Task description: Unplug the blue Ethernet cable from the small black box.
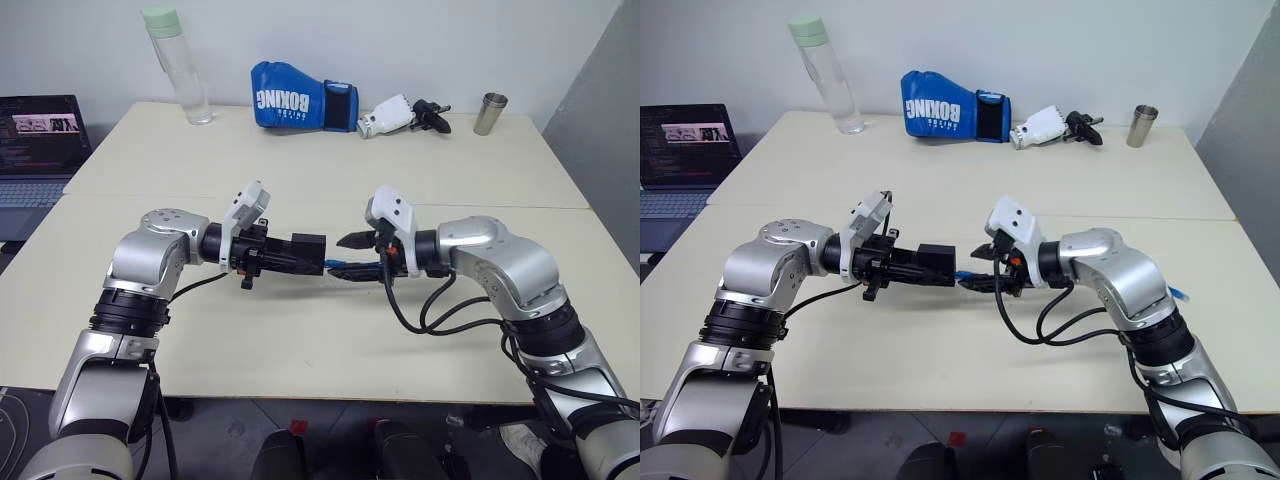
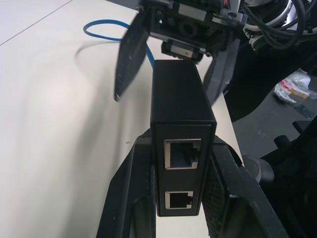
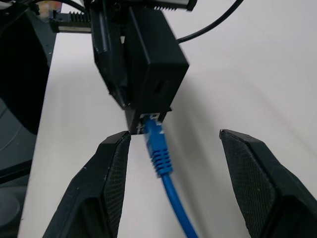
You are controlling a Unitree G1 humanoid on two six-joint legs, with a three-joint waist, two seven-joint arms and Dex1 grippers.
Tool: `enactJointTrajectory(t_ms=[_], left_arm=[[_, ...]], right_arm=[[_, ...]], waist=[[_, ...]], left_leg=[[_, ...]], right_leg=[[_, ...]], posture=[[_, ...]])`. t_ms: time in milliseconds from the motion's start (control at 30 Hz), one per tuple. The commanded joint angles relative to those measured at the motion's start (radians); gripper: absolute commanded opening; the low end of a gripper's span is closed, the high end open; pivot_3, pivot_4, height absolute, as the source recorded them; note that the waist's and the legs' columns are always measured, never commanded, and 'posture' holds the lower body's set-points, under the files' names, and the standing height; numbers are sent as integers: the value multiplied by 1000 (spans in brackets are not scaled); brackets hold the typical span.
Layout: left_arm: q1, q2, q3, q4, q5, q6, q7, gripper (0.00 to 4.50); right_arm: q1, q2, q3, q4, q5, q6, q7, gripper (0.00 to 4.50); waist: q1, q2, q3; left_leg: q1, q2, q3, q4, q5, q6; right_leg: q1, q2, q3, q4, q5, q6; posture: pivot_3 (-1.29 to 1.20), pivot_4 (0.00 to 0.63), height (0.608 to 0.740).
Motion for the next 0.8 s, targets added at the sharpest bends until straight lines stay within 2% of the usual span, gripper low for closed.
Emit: enactJointTrajectory(t_ms=[33, 800], left_arm=[[-3, 17, 29, -42, -15, -9, 10, 794], [27, 37, 13, -73, 0, -71, -2, 794]], right_arm=[[-24, -2, -15, -33, 28, 14, 8, 3027], [-89, 48, 22, 71, 45, -1, 70, 3027]], waist=[[0, 0, 0], [-2, 0, 0]], left_leg=[[0, 0, 0, 0, 0, 0], [0, 0, -1, 0, 0, 0]], right_leg=[[0, 0, 0, 0, 0, 0], [0, 1, -1, 0, 0, 0]], posture=[[0, 150, 740], [0, 150, 740]])
